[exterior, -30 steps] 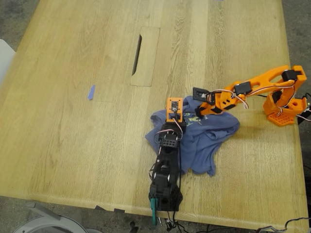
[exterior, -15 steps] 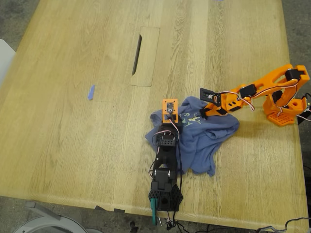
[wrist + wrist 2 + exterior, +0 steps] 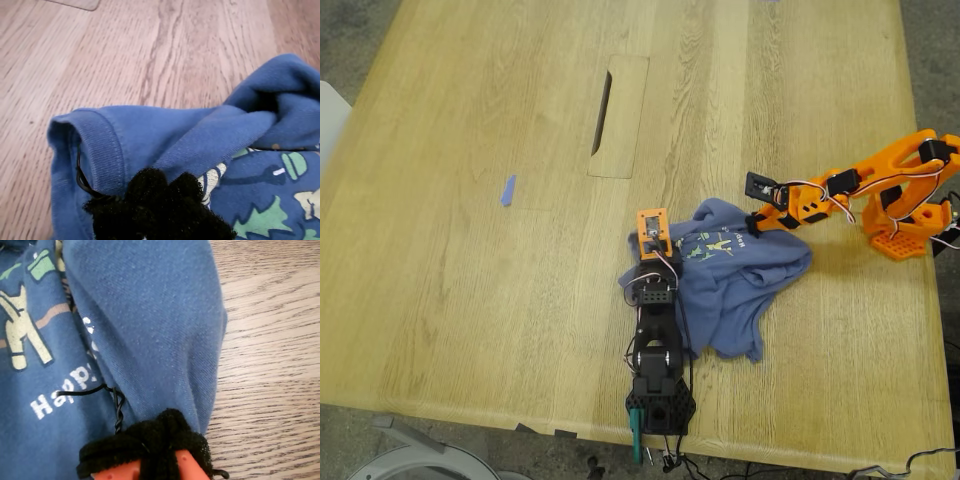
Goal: Fold a T-shirt
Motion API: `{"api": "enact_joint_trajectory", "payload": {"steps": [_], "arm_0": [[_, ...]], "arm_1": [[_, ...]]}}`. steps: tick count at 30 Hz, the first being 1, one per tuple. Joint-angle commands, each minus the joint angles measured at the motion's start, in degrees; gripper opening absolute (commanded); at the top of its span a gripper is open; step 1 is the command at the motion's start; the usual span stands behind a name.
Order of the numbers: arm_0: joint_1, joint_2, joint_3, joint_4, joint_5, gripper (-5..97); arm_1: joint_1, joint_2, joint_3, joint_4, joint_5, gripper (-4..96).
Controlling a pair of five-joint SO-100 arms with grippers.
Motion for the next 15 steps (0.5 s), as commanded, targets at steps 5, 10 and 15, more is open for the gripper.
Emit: {"api": "enact_joint_trajectory", "payload": {"steps": [5,10,15], "arm_0": [[-5.10,2.64,0.53,0.18,0.62,0],[-5.80,2.55,1.23,0.18,0.62,0],[-5.98,3.60,1.49,1.67,0.44,0]], "arm_1": [[5.71,-3.87,0.18,-6.94,-0.70,0.3],[8.70,-10.72,-3.96,-12.66,-0.79,0.3],[12.57,-15.29,-9.14,-13.36,-1.32,0.3]]}}
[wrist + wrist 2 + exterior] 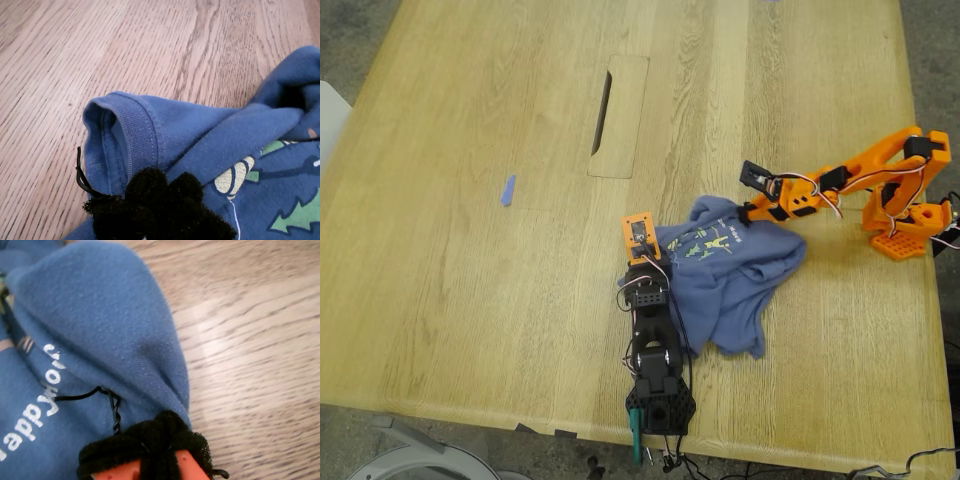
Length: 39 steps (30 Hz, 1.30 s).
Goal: Fold a T-shirt
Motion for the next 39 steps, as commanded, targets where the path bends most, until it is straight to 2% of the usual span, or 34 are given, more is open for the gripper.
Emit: {"api": "enact_joint_trajectory", "payload": {"steps": [1,9,27,39], "arm_0": [[-1.76,3.43,-0.26,1.58,0.44,0],[-4.48,7.47,2.02,7.29,0.35,0],[-10.37,9.93,4.92,9.05,0.18,1],[-21.53,27.60,6.94,23.38,0.00,1]], "arm_1": [[4.04,-1.41,-2.90,0.00,-0.35,0.3],[8.53,-1.76,-1.32,1.85,-0.62,0.3],[16.17,-1.14,-0.35,1.49,-0.62,0.3],[25.22,3.52,4.13,3.43,-0.97,0.3]]}}
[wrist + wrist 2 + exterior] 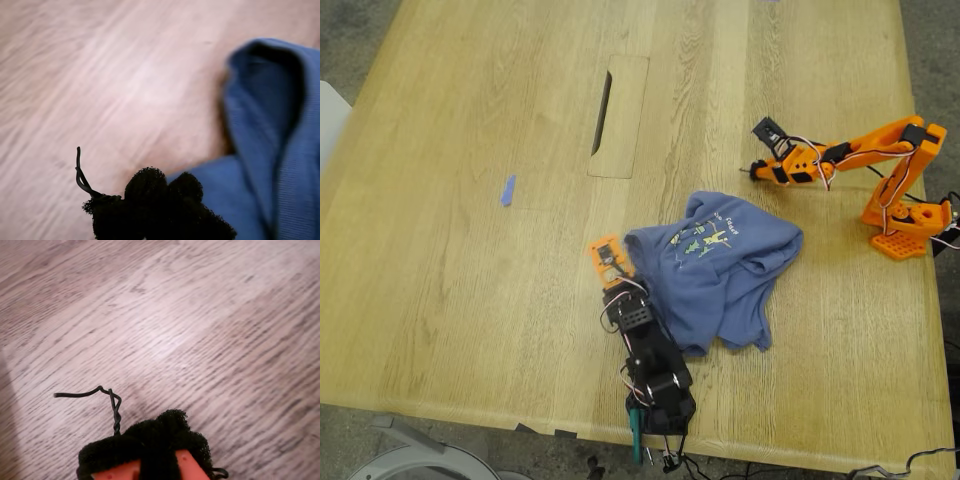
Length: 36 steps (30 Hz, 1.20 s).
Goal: Fold a T-shirt
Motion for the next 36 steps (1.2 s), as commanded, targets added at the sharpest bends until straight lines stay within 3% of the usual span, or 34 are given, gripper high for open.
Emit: {"api": "enact_joint_trajectory", "payload": {"steps": [1,14,19,27,32,34,36], "arm_0": [[-3.96,9.58,0.00,5.54,-0.26,1],[-24.35,40.52,8.26,26.28,-1.67,0],[-35.24,60.73,11.07,42.89,-2.11,0],[-46.67,60.73,6.68,45.79,-2.90,0],[-58.54,60.73,7.12,47.64,-6.06,0],[-62.49,60.73,7.29,47.90,-4.75,0],[-62.75,60.73,6.59,49.39,-6.50,0]], "arm_1": [[3.78,3.69,1.76,1.32,-0.26,0.3],[23.29,24.17,17.14,12.13,-2.64,0.3],[34.37,38.67,22.85,20.57,-3.60,0.3],[52.65,70.31,30.15,45.62,-5.10,0.3],[65.57,96.59,36.12,65.04,-7.56,0.3],[70.14,96.33,35.33,68.82,-7.73,0.3],[74.09,96.33,34.80,69.52,-7.73,0.3]]}}
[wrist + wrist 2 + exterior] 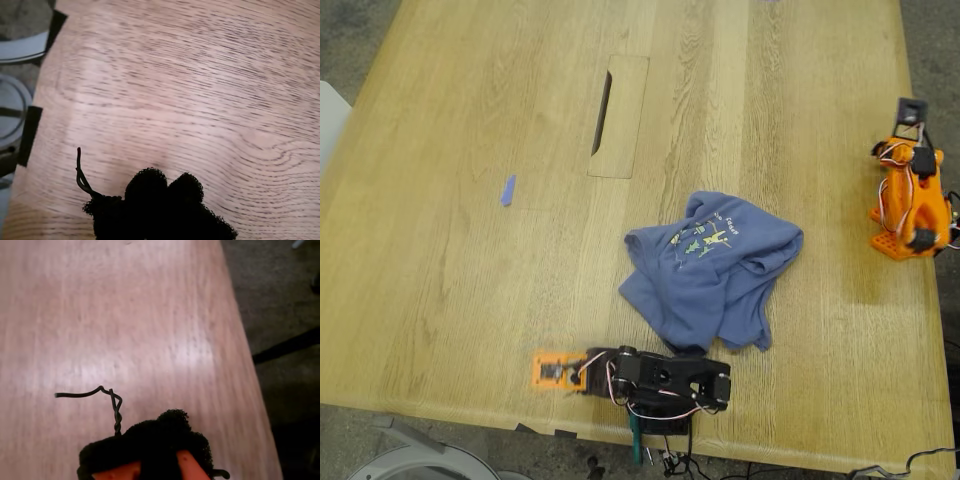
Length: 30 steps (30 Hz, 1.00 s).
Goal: Fold a T-shirt
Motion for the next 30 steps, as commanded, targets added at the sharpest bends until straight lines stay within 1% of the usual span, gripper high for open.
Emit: {"api": "enact_joint_trajectory", "payload": {"steps": [1,2,4,6,7,9,12,16,18,20,21,22,26,30], "arm_0": [[-2.02,6.42,-5.27,2.20,-1.14,0],[-2.02,6.50,-5.62,2.99,-1.32,0],[-2.02,6.50,-5.71,4.13,-1.67,0],[-2.02,6.50,-5.89,6.77,-2.20,0],[-2.02,6.50,-5.89,7.56,-1.76,0],[-2.02,6.50,-5.89,7.56,-1.76,0],[-2.02,6.50,-5.89,7.56,-0.88,0],[-2.02,6.50,-5.80,6.59,-1.41,0],[-2.11,6.50,-4.92,3.96,-1.49,0],[-2.72,6.50,-3.60,0.18,0.44,0],[-2.72,6.59,-3.52,-0.18,0.44,0],[-2.72,6.59,-3.16,-0.26,0.26,0],[-2.90,6.59,-1.49,-0.26,-2.81,0],[-3.16,6.59,-0.62,-0.09,-3.43,0]], "arm_1": [[5.01,1.93,-0.26,3.34,-0.53,0.3],[6.86,1.93,-0.62,5.27,-1.41,0.3],[11.51,1.93,-0.26,8.61,-5.10,0.3],[15.21,1.93,0.79,10.37,-4.39,0.3],[17.05,1.93,1.49,10.28,-4.13,0.3],[20.30,1.93,2.64,10.28,-4.31,0.3],[22.15,1.93,3.60,10.63,-2.90,0.3],[22.94,1.93,5.63,7.91,-1.14,0.3],[22.68,1.93,5.80,7.65,-0.62,0.3],[20.83,1.93,5.89,6.24,0.18,0.3],[19.69,1.93,5.89,5.10,0.53,0.3],[18.37,1.93,5.89,4.13,0.79,0.3],[13.18,1.93,5.89,2.64,1.58,0.3],[8.17,1.93,5.98,4.48,1.58,0.3]]}}
